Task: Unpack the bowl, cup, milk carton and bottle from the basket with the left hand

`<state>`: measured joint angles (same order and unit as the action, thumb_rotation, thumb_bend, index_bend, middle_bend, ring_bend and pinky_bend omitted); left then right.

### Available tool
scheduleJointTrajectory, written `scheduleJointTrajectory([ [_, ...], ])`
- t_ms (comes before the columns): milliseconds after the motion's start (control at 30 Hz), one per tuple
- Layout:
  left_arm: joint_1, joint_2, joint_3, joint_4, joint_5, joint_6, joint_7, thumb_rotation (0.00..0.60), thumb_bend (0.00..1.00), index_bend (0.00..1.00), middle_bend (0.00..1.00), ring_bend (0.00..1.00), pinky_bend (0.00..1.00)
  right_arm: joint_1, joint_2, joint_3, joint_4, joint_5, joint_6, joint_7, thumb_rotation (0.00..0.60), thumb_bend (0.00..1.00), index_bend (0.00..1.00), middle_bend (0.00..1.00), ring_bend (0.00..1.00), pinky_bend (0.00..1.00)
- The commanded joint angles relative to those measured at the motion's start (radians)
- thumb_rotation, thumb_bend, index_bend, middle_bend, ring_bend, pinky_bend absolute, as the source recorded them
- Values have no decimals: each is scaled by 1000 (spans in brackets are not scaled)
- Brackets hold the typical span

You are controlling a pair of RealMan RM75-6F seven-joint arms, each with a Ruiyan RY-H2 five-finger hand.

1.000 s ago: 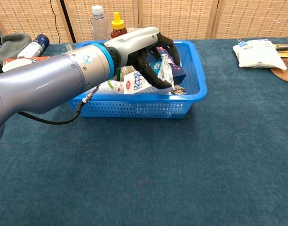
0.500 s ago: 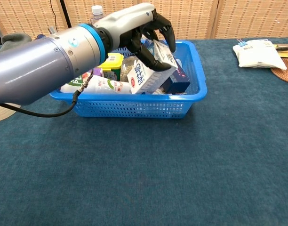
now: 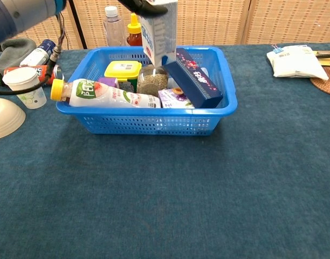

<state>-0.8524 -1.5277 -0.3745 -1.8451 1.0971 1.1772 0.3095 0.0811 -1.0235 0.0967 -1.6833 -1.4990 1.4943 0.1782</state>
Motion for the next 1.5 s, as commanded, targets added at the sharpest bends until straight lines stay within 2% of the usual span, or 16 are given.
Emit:
scheduleJointTrajectory([
  [33,48,95,-26,-56,12,33,-27,600,302,487,333,408,166,-1,-1,-1,-2,-3,3,-4,600,0,0,0,0,0],
  [167,130,233,-41,-74,18,81,-69,600,302,487,333,408,166,-2,-2,-7,-7,-12,5,-14,600,0,0,0,0,0],
  [233,177,297,-27,-63,31,87,-111,600,302,488,333,408,166,-3,-2,-9,-9,-16,6,-18,600,0,0,0,0,0],
  [367,233,348,10,-2,46,80,-187,600,302,487,333,406,166,-3,-3,-12,-14,-22,6,-25,600,0,0,0,0,0],
  [633,278,315,103,168,66,13,-297,600,296,487,333,397,166,1,-8,-20,-22,-35,1,-40,600,0,0,0,0,0],
  [867,260,253,125,263,35,-58,-310,600,295,478,324,364,166,2,-10,-21,-22,-33,-1,-47,600,0,0,0,0,0],
  [967,249,249,129,273,23,-102,-322,600,273,347,195,219,160,2,-11,-20,-21,-29,-2,-47,600,0,0,0,0,0],
  [1033,244,250,133,282,21,-125,-325,600,245,199,51,66,109,3,-11,-19,-20,-26,-4,-46,600,0,0,0,0,0],
  [1133,239,253,138,286,24,-143,-326,600,221,25,0,0,30,4,-11,-19,-18,-25,-7,-44,600,0,0,0,0,0],
  [1267,246,260,142,280,62,-136,-359,600,203,0,0,0,0,5,-10,-20,-17,-26,-8,-42,600,0,0,0,0,0],
  [1367,259,275,166,269,143,-118,-400,600,201,0,0,0,0,3,-9,-19,-18,-27,-2,-39,600,0,0,0,0,0],
  [1500,275,311,229,263,286,-108,-461,600,199,0,0,0,0,1,-6,-18,-19,-27,1,-35,600,0,0,0,0,0],
])
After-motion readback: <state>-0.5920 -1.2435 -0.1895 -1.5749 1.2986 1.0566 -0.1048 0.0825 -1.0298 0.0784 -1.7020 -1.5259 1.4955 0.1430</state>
